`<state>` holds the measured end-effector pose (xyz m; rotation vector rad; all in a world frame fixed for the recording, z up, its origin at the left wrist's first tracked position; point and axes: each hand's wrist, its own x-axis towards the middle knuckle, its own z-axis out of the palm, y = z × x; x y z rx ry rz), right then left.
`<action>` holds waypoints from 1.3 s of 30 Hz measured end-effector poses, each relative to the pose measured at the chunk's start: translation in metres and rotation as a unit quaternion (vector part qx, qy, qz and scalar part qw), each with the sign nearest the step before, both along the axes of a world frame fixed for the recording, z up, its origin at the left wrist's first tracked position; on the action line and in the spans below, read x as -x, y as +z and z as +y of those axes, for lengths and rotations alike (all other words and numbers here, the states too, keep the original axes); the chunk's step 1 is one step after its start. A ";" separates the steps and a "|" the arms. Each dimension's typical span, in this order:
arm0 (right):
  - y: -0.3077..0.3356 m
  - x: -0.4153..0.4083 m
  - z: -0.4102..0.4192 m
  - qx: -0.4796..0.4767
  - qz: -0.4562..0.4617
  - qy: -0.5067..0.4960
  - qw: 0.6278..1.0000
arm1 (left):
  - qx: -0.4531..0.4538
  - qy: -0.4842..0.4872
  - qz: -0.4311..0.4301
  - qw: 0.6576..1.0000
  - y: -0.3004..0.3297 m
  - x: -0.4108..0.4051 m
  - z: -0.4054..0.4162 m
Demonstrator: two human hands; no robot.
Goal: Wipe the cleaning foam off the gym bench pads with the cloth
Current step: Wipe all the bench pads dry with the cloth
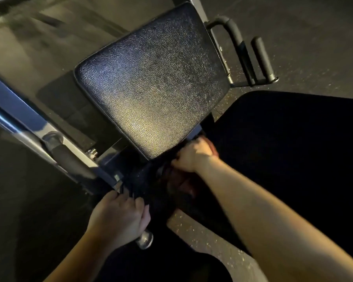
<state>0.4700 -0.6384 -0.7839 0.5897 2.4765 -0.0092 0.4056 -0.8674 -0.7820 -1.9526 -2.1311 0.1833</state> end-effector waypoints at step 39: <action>0.057 -0.102 -0.087 0.077 -0.027 0.015 0.997 | -0.051 0.005 -0.014 0.999 -0.001 -0.004 0.001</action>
